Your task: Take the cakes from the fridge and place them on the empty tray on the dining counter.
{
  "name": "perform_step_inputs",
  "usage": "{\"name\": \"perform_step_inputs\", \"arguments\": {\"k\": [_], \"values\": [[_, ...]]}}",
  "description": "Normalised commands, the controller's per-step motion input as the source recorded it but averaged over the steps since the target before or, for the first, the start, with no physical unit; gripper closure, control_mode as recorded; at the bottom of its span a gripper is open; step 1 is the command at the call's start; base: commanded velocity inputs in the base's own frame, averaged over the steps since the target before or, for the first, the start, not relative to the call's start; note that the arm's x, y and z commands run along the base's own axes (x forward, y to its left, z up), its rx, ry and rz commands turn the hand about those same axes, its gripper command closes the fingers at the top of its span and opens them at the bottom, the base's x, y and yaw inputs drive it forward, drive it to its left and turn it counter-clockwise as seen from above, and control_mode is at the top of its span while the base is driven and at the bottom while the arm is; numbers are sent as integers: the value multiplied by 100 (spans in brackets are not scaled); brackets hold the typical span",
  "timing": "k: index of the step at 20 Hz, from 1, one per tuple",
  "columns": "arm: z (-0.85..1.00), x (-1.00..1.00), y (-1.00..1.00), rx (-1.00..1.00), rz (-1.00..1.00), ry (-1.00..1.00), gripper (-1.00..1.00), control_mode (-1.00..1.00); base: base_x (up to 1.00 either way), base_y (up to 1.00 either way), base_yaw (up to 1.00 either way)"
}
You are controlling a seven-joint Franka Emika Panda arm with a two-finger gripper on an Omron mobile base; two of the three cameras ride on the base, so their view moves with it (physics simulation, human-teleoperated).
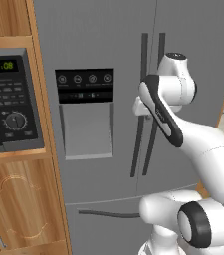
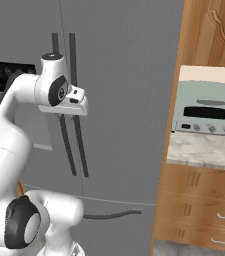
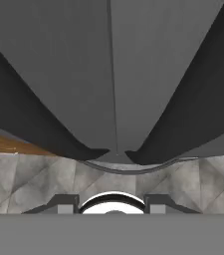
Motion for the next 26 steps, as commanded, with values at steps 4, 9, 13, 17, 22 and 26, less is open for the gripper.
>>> {"name": "perform_step_inputs", "arguments": {"k": [4,9,13,17,22,26], "values": [[0,-44,-5,0,0,-9,-100,-100,0,0,0],[-1,-78,0,0,0,-19,-100,-100,0,0,0],[0,-69,-3,0,0,-21,-100,-100,0,0,0],[-13,-29,0,0,-1,-25,-100,-100,0,0,0],[-26,-17,0,0,-2,-29,-100,-100,0,0,0],[-34,-4,0,0,0,-26,-100,-100,0,0,0]]}}
